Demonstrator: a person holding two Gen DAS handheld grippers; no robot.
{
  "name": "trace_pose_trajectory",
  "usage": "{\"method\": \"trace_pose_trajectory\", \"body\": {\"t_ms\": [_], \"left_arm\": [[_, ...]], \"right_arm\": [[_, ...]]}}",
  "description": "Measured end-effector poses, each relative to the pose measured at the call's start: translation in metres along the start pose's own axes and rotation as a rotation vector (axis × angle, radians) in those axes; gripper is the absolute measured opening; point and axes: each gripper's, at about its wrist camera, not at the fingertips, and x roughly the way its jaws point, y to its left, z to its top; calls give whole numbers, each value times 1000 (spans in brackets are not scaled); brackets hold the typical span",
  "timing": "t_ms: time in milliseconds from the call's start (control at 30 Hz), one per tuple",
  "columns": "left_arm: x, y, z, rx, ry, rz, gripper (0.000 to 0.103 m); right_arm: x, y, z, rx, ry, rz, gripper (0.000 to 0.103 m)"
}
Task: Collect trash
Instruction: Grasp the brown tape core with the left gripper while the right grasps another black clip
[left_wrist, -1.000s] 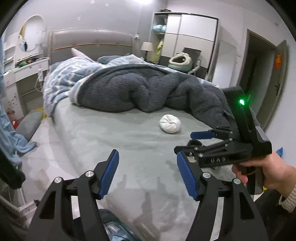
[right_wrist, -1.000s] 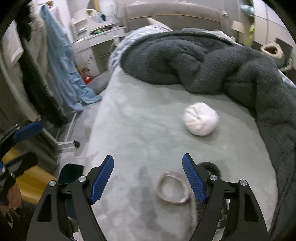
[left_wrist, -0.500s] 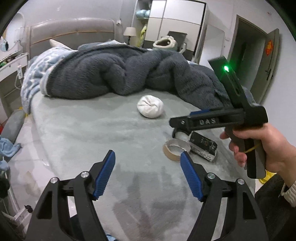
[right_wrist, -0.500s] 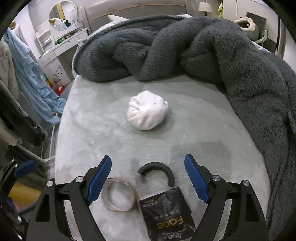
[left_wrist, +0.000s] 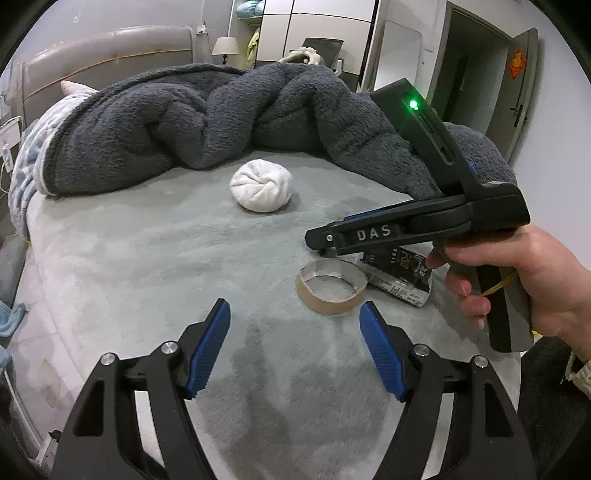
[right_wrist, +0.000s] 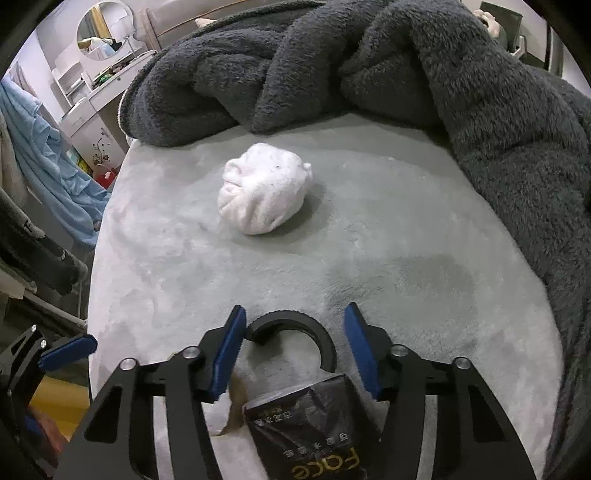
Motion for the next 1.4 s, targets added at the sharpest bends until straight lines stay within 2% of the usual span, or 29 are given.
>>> {"method": "trace_pose_trajectory", "body": {"t_ms": [133,367,533,667,933,1100,1400], "left_arm": [[11,-8,1,16,14,-20,75],[28,-21,3,20,35,-51,75],[38,-26,4,20,44,-34,75],[47,-22,8,-7,47,-20,74],[55,-18,14,-56,40,-33,67],[57,-22,15,-54,39,-44,59],[53,-23,15,-47,27,-34,57]], "right_arm": [[-3,-1,-2,-7,-9,10,45],[-15,-7,-3,-10,-40,51,43],[-31,-8,0,-22,-97,91,43],[-34,-10,-6,-26,-101,116,43],[-36,-26,-4,-5,-107,128,43],[-37,-28,-5,13,-105,143,43],[-42,-15,-2,-10,-110,158,43]]}}
